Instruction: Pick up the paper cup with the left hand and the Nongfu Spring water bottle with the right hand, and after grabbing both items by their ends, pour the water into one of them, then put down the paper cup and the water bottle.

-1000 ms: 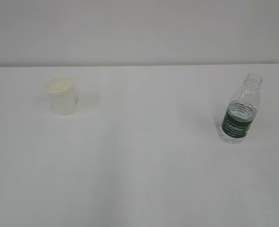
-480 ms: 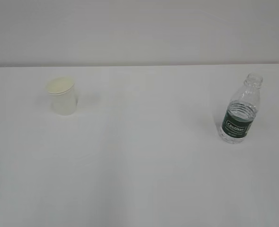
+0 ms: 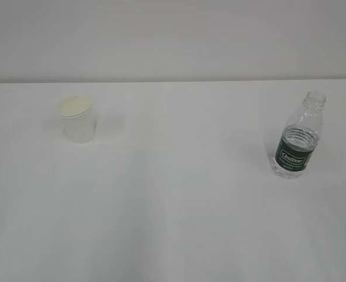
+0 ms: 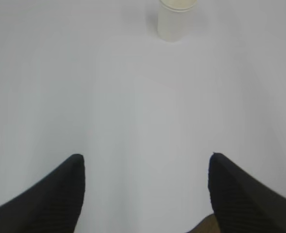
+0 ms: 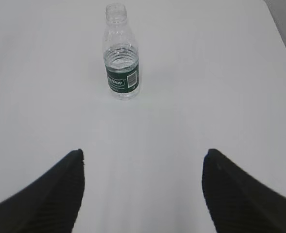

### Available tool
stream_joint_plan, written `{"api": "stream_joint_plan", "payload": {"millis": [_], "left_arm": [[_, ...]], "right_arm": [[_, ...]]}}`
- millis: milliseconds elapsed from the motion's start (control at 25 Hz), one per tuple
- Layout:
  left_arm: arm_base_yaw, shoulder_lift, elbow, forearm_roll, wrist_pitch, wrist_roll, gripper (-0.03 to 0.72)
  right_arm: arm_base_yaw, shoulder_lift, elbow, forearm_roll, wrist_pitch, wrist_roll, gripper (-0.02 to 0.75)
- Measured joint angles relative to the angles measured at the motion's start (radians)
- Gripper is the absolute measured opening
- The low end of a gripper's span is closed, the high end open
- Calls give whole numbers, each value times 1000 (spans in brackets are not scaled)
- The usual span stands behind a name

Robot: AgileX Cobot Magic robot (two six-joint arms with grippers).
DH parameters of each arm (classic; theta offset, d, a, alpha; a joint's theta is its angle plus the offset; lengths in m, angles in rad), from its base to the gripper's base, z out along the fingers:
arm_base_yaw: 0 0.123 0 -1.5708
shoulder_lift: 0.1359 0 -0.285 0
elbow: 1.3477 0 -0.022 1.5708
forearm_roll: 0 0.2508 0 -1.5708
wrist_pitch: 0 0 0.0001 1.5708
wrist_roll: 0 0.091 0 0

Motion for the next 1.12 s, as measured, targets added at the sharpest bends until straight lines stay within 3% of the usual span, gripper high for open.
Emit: {"api": "stream_joint_plan", "payload": {"millis": [440,760,1120], "left_arm": [[1,188,-1,6,-316,0,567],[1,306,-1,38,-518,0,567],[1,515,120,45,-850,0,566]], "right_arm": [[0,138,7,0,-261,-48,563],[0,211,136,-2,-552,-54,563],[0,292,204,-5,-771,-65,563]]}}
